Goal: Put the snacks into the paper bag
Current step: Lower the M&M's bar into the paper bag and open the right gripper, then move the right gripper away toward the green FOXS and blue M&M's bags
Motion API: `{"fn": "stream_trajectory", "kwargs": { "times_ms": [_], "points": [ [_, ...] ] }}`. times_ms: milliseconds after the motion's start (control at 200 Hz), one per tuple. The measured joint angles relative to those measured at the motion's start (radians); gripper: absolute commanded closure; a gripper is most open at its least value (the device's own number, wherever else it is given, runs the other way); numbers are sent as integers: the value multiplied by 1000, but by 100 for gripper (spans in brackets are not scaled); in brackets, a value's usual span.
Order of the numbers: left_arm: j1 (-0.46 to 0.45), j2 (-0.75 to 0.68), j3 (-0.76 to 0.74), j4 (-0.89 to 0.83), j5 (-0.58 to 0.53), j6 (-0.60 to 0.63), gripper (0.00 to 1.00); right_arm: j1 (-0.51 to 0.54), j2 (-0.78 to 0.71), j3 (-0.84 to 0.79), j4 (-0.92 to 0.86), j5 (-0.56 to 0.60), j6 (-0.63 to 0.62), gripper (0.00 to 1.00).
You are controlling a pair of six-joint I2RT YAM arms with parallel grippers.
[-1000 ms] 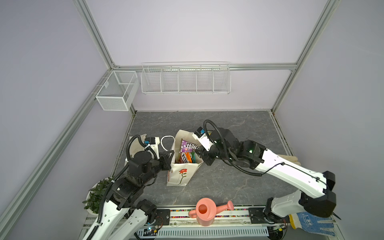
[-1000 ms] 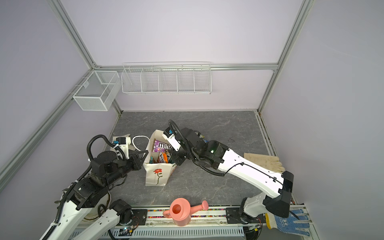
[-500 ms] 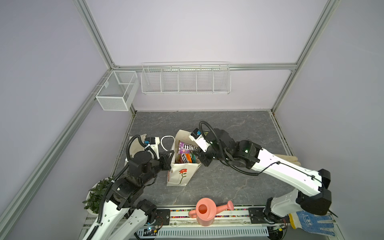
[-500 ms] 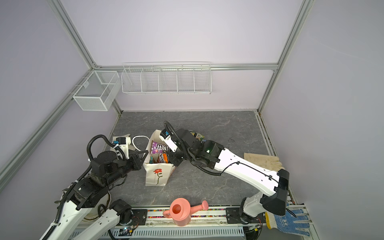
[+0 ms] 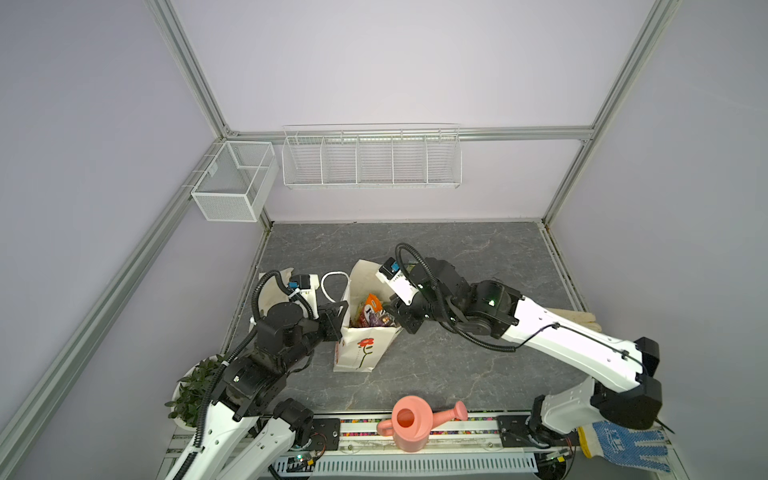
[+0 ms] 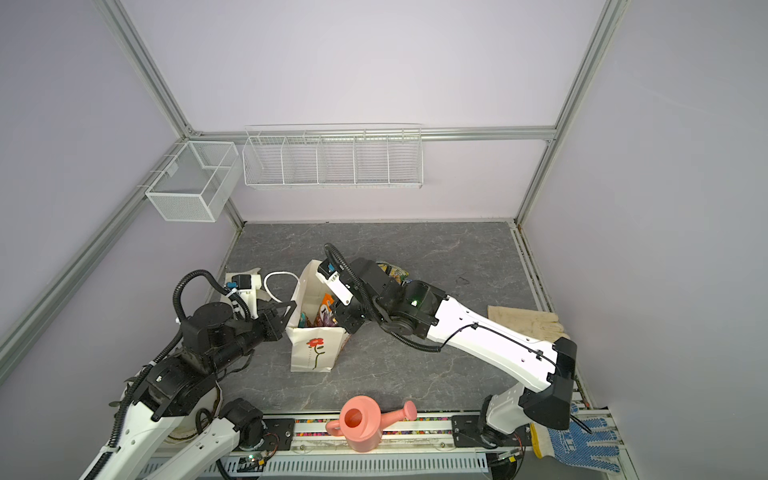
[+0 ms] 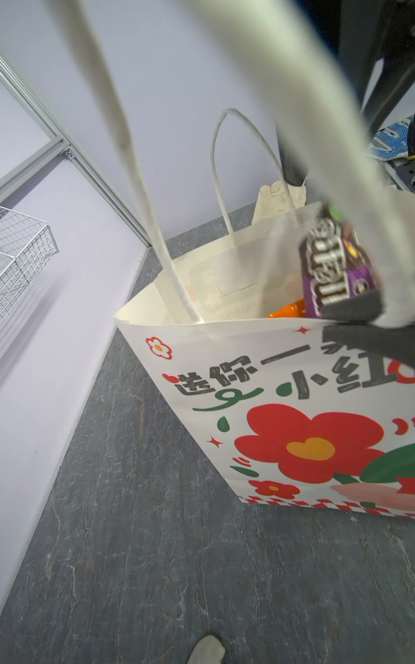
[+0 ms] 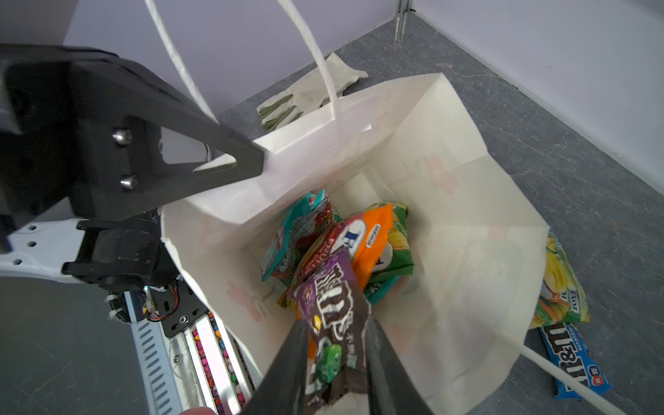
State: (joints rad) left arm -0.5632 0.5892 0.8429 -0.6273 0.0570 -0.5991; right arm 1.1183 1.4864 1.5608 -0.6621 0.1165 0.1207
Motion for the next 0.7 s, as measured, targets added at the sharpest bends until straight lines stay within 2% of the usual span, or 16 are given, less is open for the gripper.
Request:
{"fn": "stream_trajectory", "kwargs": {
  "times_ms": [400,515,700],
  "points": [
    [0,-2,0,-1,-4,0,100,6,0,4,0,21,-2,63],
    [0,-2,0,-3,-5,0,100,6,-8,4,0,37,-2,58],
    [0,-2,0,-3,-7,0,100,9,-77,-26,1,79,-11,42]
  ]
}}
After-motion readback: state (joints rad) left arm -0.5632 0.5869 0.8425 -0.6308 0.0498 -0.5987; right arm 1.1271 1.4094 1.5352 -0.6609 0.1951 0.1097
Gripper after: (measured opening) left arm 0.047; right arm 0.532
